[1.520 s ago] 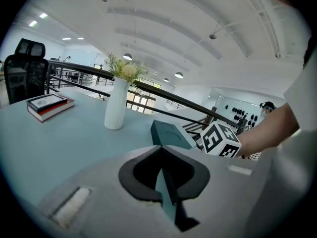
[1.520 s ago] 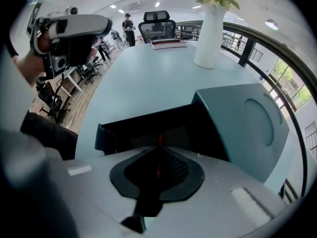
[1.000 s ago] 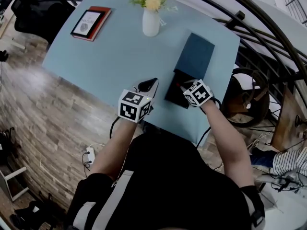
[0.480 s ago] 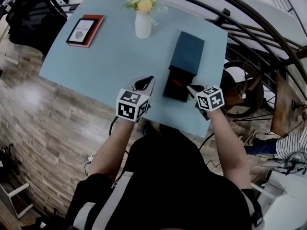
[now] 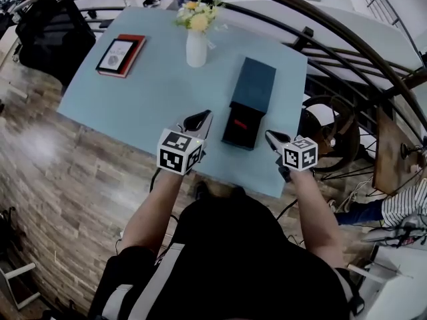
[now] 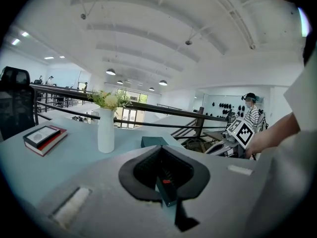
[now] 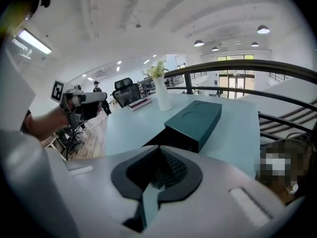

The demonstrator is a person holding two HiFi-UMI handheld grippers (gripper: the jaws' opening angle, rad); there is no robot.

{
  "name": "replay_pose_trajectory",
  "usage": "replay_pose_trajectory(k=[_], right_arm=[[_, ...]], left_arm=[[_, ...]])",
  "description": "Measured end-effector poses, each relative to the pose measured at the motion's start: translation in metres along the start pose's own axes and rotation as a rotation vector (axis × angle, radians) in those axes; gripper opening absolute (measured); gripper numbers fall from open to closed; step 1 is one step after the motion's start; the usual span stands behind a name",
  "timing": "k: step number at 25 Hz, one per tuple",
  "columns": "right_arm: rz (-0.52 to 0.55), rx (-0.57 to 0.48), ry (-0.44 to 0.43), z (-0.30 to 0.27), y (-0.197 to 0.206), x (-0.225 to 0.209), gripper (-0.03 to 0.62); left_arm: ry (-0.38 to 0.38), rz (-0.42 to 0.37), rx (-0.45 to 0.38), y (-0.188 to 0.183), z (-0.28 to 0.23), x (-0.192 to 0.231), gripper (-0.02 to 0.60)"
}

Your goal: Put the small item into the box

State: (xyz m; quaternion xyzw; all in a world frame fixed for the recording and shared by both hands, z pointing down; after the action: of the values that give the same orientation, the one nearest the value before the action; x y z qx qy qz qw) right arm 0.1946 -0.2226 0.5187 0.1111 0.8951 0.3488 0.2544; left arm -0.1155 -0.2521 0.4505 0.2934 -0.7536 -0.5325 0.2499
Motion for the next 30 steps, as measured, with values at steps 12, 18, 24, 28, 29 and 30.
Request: replay_pose_trajectory(k=[12,18,24,28,29,30], right_arm=[[0.046,-0.263,-0.116,0.088,-0.028,-0.025,0.000],[0.097,-0.288,-0.221,0.122,-0.030,-0.053,0.000],[0.148,-0.307,-0.307,0.127,-0.043,-0.049,0.000],[0.187,-0.338,-0.328,0.127,-0.057,-0.030,0.000],[0.190,-0.354,-0.328,0.128,-0.063,-0.026,0.000],[0.192,-0.369,-0.328,0.130,-0.068,-0.021,0.000]], left_arm=[[-0.090,-0.003,-0.008,-0.042,-0.035,-0.072,0.008],[-0.171,0.016,-0.035,-0.032,-0.040,-0.118,0.008],[-0.161,-0.044,-0.050,-0.038,-0.029,-0.144,0.008],[-0.200,-0.063,-0.104,-0.041,-0.009,-0.140,0.006],[-0.218,-0.046,-0.125,-0.042,-0.004,-0.136,0.006],[-0.231,-0.025,-0.139,-0.044,0.001,-0.130,0.006]])
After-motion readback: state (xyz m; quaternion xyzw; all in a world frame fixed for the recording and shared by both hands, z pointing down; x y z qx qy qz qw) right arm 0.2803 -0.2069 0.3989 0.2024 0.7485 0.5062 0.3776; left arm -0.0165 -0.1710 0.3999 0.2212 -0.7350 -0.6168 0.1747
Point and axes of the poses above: the fingertips, and each gripper's own axes: z backward along the fingers, x to its left, y out of its underside, the point moved 9 cm from there along z, backward along the fingers, and after that the axes turned 10 degrees about -z, right-handed, at the moved point
